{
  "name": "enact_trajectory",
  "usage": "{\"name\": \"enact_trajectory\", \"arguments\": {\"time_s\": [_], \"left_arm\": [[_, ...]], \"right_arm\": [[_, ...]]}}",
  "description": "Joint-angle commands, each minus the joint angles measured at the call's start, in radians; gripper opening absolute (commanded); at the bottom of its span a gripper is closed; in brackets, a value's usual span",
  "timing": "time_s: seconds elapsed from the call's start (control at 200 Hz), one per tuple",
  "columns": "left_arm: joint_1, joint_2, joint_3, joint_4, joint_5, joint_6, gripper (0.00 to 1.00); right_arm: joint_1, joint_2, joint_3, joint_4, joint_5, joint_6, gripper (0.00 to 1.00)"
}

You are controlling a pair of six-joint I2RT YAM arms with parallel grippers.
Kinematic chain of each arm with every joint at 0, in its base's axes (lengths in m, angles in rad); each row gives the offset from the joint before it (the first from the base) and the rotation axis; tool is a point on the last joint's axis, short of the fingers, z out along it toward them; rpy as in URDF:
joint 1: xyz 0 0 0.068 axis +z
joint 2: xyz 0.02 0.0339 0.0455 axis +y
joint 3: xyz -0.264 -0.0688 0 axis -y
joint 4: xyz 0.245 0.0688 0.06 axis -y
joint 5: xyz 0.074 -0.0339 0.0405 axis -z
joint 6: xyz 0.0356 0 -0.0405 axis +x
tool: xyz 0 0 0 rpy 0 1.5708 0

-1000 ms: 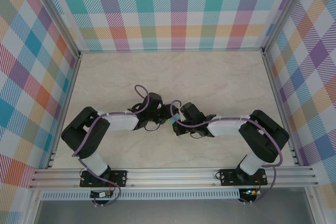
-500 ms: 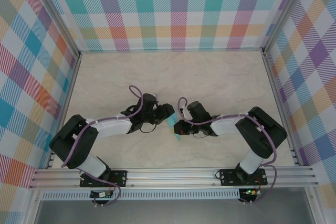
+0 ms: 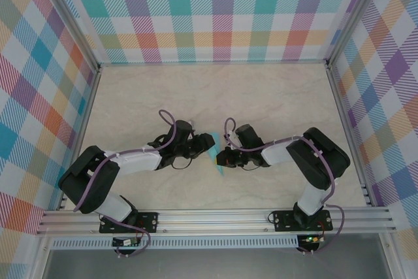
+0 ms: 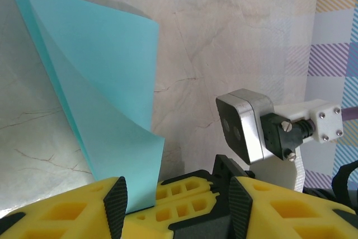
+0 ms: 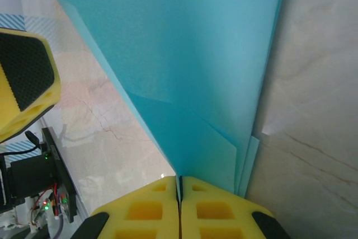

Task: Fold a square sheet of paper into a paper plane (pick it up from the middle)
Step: Fold the wing for the fifth time at the center of the table.

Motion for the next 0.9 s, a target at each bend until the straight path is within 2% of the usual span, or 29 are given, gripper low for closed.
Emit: {"name": "enact_trajectory", "arguments": {"time_s": [0.0,0.48,0.895], "left_arm": [[0.007,-0.027,-0.023,0.03,0.012,0.027,0.53],[0.008,-0.014,-0.025,0.062,0.018,0.026,0.53],[0.004,0.082,0.021,0.161,0.105,0.056,0.53]], "right_arm": [[-0.008,0.013,-0.004,0.047,-0.043,0.051,0.06],[-0.037,0.024,-0.082,0.195,-0.049,0.197,0.06],[-0.051,0.04,-0.076,0.146,-0.067,0.212,0.06]]}}
